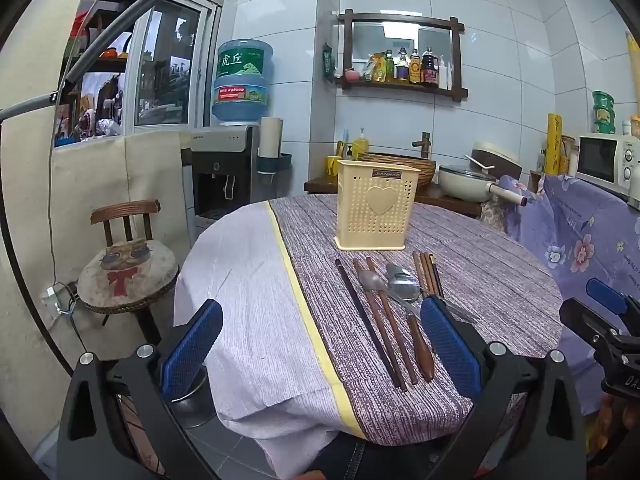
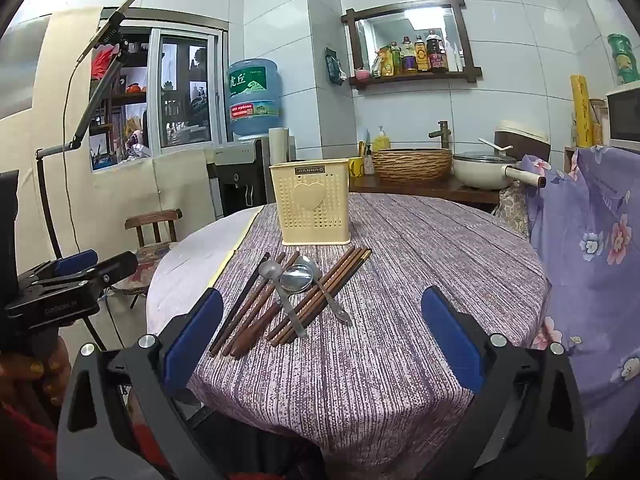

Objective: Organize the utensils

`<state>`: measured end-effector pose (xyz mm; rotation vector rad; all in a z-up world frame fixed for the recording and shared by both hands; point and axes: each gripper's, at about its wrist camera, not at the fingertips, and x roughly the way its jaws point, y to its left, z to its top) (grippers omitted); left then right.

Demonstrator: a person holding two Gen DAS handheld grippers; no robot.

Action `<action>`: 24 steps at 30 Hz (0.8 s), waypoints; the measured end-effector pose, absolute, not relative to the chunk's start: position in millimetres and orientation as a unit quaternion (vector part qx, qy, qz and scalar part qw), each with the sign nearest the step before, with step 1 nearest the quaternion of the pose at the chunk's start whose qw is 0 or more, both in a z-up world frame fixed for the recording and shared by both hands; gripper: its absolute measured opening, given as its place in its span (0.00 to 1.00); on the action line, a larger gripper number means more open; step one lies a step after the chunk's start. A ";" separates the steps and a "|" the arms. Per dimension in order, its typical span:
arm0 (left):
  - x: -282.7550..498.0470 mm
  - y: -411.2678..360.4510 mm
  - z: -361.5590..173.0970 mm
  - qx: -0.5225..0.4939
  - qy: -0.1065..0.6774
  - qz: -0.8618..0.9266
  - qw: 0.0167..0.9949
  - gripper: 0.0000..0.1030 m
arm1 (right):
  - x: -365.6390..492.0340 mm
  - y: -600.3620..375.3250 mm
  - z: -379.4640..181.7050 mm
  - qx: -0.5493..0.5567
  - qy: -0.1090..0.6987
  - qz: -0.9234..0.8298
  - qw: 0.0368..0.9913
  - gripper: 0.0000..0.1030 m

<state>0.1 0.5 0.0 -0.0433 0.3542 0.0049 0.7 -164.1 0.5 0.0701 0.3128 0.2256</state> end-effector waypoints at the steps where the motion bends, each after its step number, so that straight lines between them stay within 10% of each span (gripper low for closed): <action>1: 0.1 0.6 0.0 -0.021 0.176 0.003 0.984 0.95 | 0.8 -164.3 0.6 0.036 0.155 0.113 0.981 0.95; 24: -1.3 -3.5 4.1 -0.016 0.174 0.001 0.985 0.95 | 1.0 -166.7 0.2 0.039 0.153 0.112 0.981 0.95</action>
